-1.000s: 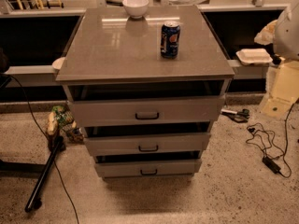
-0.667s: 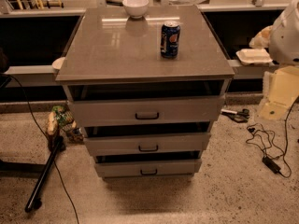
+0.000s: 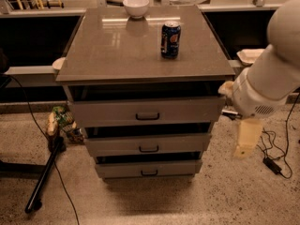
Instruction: Open middle drawer
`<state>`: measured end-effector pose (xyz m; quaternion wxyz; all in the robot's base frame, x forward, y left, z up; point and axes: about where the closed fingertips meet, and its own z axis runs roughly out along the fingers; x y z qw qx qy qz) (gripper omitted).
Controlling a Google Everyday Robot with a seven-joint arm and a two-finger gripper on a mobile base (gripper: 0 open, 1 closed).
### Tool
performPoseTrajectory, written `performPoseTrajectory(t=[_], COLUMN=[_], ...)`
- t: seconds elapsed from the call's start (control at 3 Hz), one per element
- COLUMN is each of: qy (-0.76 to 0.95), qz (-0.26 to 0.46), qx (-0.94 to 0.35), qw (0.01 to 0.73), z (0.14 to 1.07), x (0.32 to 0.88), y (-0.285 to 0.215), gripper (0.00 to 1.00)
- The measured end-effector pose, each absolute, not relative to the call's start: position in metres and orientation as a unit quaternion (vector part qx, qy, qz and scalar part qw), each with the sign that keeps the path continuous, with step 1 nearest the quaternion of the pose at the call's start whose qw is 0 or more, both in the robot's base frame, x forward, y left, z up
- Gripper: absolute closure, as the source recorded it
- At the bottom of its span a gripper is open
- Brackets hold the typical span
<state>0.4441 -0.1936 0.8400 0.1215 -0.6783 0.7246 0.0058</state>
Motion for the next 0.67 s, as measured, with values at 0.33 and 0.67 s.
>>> performPoseTrajectory(t=[0.33,0.67], qy=[0.722,0.722], qz=[0.054,0.054], qx=[-0.681,-0.681], qw=[0.106,0.106], z=[0.7639,0.7638], x=[0.4457,0.4457], y=[-0.1866,-0.1866], gripper=[0.00,0.00])
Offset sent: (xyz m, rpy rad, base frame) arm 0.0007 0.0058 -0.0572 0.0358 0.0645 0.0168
